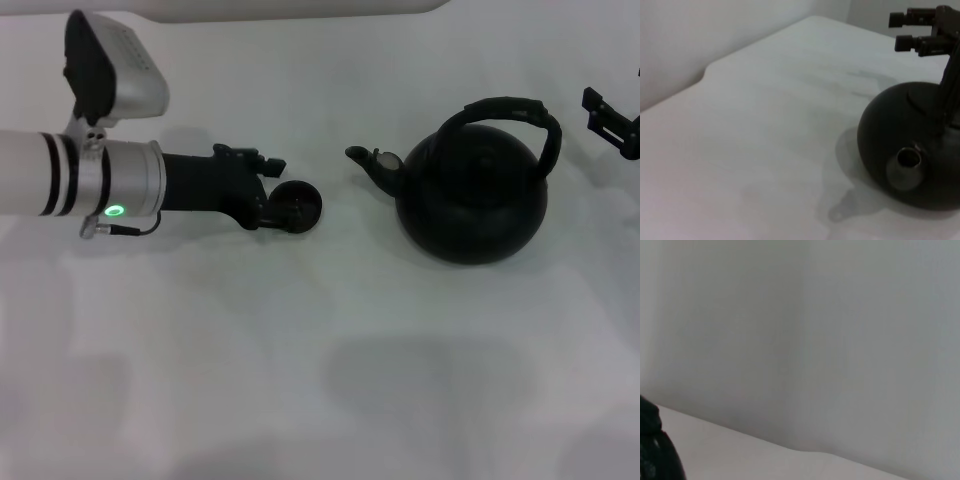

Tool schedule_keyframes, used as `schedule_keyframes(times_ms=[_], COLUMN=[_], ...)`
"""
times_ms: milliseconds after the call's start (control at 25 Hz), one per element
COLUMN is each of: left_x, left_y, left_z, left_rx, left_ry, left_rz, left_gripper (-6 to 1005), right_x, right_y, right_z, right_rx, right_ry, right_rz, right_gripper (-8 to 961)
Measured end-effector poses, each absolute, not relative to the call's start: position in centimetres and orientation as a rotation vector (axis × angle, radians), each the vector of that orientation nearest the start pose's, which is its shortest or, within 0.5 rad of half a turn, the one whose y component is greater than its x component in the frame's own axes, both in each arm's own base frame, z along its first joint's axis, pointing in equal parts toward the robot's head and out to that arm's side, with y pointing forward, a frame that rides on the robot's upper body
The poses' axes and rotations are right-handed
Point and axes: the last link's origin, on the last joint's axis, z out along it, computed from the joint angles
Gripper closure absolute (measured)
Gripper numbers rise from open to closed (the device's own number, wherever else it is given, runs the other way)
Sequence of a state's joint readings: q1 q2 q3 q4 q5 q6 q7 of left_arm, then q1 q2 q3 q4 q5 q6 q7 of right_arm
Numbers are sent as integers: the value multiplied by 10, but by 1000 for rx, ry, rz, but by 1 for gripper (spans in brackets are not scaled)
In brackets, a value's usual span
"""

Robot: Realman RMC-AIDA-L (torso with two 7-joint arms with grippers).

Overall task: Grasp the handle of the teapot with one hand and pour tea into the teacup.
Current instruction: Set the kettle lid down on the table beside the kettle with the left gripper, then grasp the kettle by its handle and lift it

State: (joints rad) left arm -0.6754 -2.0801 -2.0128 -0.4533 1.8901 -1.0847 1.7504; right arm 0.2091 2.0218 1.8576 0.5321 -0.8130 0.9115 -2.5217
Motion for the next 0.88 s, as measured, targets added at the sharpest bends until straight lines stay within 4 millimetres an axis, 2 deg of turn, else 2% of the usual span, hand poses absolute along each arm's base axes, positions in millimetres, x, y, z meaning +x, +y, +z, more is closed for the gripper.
schedule_keyframes(times_ms=[280,360,400,520,680,880], left_x=[-251,-260,-260,-264,-276,-295], left_y=[360,351,351,339,316,296], left_z=[-59,-37,-37,-19,2,14], left_rx=[-2698,-2596,-2596,-2505,-2331,-2187], left_ry=[-505,-465,-465,-399,-277,-285], left_rz=[-436,-552,-552,-692,-829,-862], left_gripper=[228,228,229,229,230,231], right_x=[364,365,365,365,362,358], right_y=[313,313,312,310,303,291], right_z=[22,23,25,31,47,77], right_rx=[-1950,-1947,-1945,-1939,-1925,-1936], right_ry=[504,503,501,483,424,374], right_rz=[465,464,464,472,488,474], right_gripper=[154,155,155,155,155,155])
